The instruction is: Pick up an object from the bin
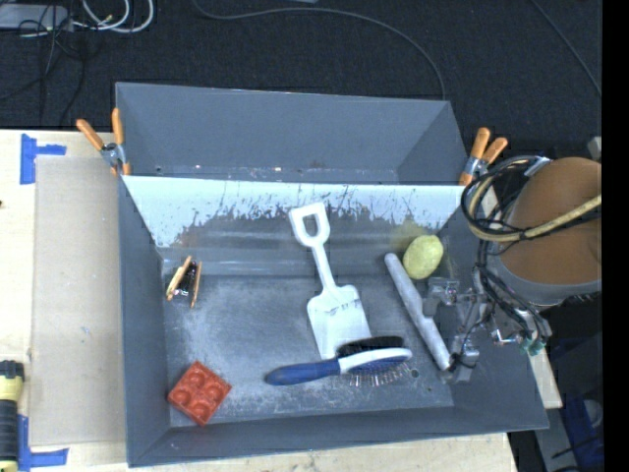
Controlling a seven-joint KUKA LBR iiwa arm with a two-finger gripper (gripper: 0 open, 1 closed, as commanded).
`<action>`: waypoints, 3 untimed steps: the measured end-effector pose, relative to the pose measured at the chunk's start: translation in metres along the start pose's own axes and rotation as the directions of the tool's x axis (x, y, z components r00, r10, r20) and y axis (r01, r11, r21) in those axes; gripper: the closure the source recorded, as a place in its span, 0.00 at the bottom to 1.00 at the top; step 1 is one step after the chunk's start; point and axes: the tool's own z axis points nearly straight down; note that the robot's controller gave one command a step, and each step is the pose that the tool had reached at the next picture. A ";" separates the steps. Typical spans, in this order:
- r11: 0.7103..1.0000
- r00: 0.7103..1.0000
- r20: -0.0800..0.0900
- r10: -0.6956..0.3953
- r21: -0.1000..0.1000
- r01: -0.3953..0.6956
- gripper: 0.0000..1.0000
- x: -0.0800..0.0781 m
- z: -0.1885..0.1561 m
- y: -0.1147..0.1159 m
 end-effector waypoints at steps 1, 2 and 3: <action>1.000 1.000 0.008 -0.004 0.002 0.004 0.00 -0.002 -0.004 0.000; 1.000 1.000 0.005 -0.016 0.001 0.016 0.00 -0.020 0.076 0.013; 1.000 1.000 -0.003 -0.020 -0.001 0.020 0.00 -0.017 0.114 0.017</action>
Offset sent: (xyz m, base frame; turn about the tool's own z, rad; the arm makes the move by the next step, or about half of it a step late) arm 0.0247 0.0197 -0.1143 -0.0222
